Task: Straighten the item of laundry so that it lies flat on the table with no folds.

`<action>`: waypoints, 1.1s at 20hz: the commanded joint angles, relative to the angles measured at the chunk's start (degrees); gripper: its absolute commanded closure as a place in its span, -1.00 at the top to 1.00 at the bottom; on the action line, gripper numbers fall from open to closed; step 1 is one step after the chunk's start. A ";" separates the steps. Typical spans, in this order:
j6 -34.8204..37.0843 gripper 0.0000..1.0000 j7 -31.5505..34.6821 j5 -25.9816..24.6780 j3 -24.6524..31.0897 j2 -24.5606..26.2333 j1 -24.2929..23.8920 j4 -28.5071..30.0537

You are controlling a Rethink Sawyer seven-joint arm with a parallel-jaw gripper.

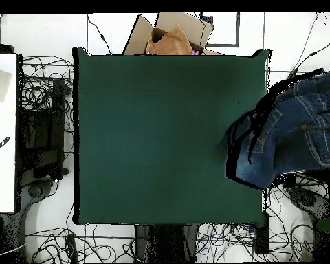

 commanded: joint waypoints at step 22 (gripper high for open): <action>1.53 -1.00 -7.86 -5.64 7.53 10.81 7.98 -20.53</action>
